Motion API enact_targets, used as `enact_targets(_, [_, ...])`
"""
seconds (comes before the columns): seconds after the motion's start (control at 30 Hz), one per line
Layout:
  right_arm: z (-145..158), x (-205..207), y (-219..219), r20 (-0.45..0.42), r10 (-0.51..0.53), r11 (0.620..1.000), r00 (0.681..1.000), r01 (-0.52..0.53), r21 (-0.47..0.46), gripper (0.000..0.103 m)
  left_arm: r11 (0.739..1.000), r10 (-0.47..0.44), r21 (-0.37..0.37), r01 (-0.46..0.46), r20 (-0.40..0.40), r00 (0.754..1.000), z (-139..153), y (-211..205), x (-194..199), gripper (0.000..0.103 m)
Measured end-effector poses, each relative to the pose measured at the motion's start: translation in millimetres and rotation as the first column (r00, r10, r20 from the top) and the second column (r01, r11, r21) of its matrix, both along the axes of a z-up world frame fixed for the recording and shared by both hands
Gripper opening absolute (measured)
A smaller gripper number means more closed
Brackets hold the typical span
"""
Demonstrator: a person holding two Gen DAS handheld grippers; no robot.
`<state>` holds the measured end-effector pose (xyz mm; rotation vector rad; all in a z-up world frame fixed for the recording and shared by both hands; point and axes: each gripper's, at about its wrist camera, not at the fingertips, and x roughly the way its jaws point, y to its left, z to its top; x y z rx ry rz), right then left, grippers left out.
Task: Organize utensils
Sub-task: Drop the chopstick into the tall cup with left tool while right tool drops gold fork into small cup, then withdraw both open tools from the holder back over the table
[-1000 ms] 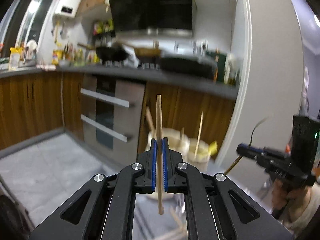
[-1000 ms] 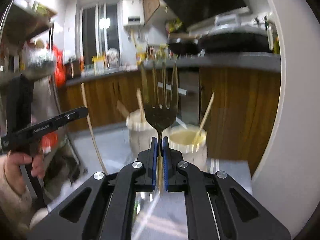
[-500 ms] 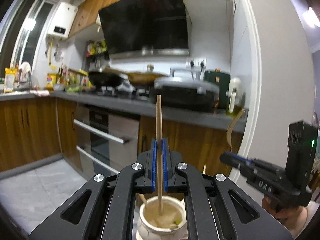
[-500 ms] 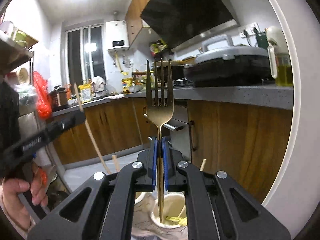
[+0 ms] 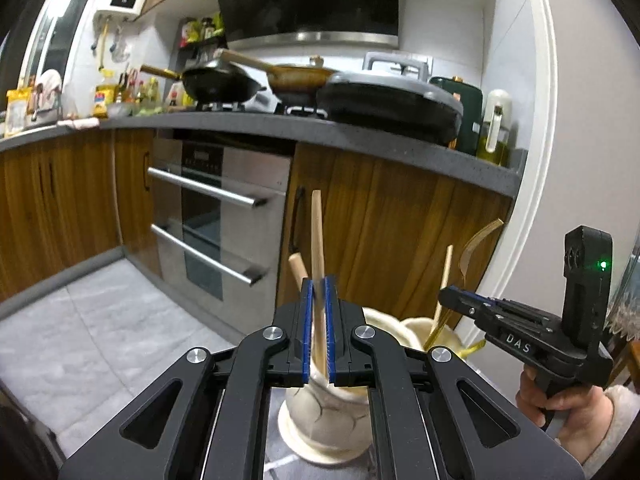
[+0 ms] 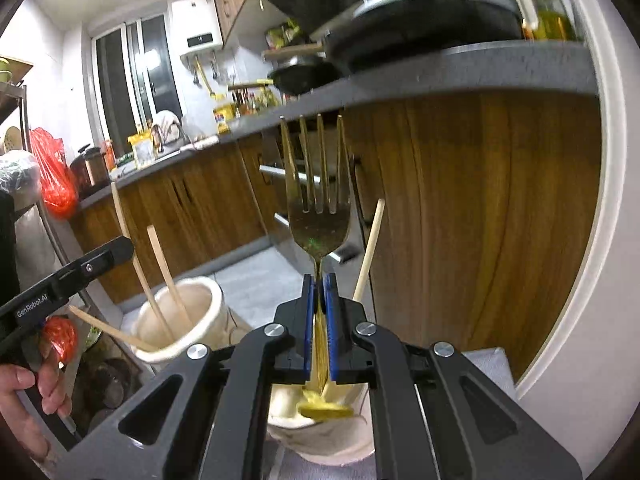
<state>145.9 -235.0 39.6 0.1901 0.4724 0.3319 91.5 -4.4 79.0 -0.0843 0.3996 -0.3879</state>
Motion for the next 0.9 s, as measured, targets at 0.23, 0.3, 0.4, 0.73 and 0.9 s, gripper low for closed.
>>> enact_targets(0.23, [0.9,-2.4,1.0,0.0,-0.006,1.0,1.0,0.006,-0.013,0.007,1.0,0.009,0.015,-0.009,-0.006,1.0,-4.4,0.5,-5.1,0.01])
enact_targets(0.3, [3.8,-4.3,2.1,0.007,-0.008,1.0,1.0,0.008,-0.015,0.016,1.0,0.012,0.016,-0.012,-0.004,1.0,-3.6,0.7,-6.1,0.01])
enact_targets(0.4, [7.2,-11.7,-1.5,0.02,-0.003,1.0,1.0,0.003,0.001,0.033,1.0,0.014,0.014,-0.015,0.002,1.0,-2.2,4.5,-12.7,0.016])
enact_targets(0.73, [20.8,-49.0,-20.5,0.072,-0.029,1.0,0.997,0.029,0.002,0.068,0.997,0.044,0.07,-0.045,0.012,0.999,-6.0,11.7,-41.9,0.065])
enact_targets(0.9, [22.0,-72.5,-27.2,0.06,-0.005,1.0,0.998,0.005,0.004,0.09,0.991,0.066,0.113,-0.068,0.021,0.998,-8.6,14.0,-65.1,0.086])
